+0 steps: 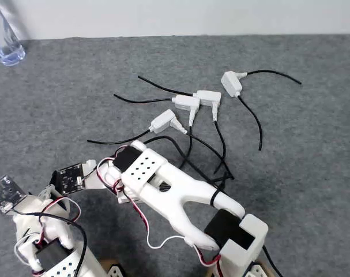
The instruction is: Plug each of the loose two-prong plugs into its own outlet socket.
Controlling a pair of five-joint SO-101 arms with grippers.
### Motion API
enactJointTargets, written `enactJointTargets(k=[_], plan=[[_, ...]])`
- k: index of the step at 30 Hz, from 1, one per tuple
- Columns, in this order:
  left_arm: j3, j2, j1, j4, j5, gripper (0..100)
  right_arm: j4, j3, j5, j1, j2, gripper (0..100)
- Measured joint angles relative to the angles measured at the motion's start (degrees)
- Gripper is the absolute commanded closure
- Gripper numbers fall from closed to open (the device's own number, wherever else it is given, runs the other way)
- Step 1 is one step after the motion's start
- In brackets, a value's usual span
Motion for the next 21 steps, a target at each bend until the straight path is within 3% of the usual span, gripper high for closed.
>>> enactJointTargets(k=[6,14,21], plan=[[0.0,0.0,0.0,0.0,0.0,72,0.88,0.18,0.0,0.0,-1.76,97.1],[0.0,0.0,0.0,0.0,0.0,72,8.79,1.41,0.09,0.18,-4.84,71.0],[0.0,0.0,0.0,0.0,0.0,72,10.11,1.41,0.09,0.18,-6.51,70.7]])
